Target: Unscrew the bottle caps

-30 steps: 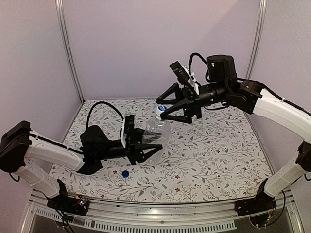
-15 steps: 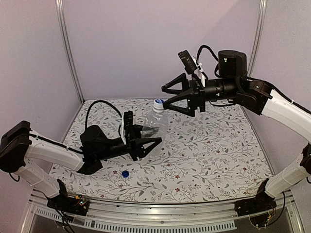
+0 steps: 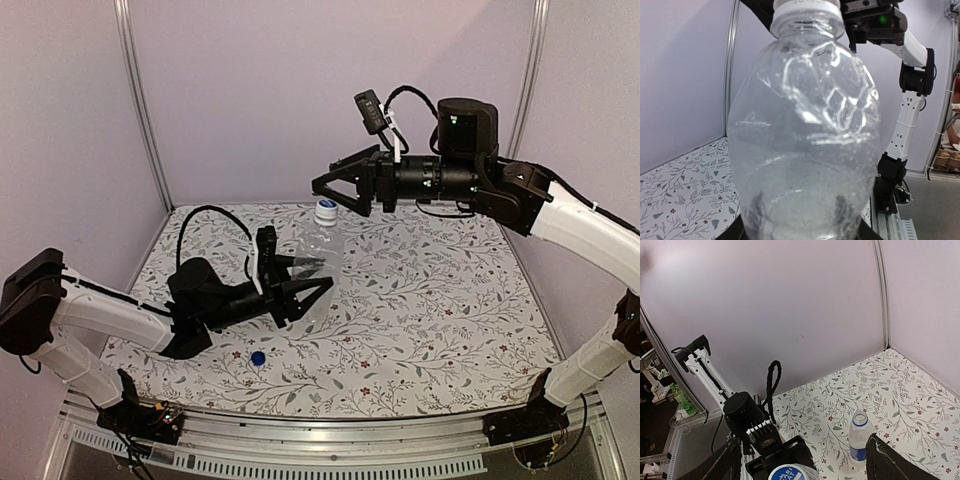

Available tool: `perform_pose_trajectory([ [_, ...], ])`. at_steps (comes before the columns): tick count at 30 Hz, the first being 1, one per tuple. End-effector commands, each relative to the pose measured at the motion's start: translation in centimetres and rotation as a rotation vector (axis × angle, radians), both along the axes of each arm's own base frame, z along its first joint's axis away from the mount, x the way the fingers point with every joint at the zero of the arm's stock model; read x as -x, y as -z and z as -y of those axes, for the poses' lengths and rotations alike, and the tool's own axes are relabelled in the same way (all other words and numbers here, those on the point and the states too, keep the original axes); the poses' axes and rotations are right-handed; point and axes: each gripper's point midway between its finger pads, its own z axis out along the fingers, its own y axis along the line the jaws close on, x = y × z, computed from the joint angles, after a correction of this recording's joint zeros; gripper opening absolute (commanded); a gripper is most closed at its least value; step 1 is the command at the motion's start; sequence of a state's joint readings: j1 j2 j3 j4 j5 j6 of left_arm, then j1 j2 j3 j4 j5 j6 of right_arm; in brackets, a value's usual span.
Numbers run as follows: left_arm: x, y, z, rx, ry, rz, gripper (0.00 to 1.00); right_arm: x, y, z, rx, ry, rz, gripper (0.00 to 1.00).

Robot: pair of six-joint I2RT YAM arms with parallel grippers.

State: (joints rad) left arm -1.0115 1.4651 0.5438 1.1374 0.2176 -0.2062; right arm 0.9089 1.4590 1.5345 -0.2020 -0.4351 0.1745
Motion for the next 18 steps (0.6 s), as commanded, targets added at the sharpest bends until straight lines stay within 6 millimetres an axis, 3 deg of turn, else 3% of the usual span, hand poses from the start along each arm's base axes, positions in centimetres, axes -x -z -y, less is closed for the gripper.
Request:
perform_pose_trajectory([
  [1, -1.8, -0.4, -0.4, 0.002, -0.086, -0.004, 0.45, -0.9, 0.6, -0.7, 0.019, 0.066, -0.045, 0.84],
  [8, -2.2, -0.3, -0.6, -0.002, -0.112, -0.006, 0.46, -1.0, 2.2, -1.8, 0.069, 0.086, -0.066, 0.80],
  [18, -2.8, -0.2, -1.2, -0.003, -0.161, -0.019, 0.45, -0.7, 3.5, -2.4, 0.101, 0.068, -0.083, 0.55],
])
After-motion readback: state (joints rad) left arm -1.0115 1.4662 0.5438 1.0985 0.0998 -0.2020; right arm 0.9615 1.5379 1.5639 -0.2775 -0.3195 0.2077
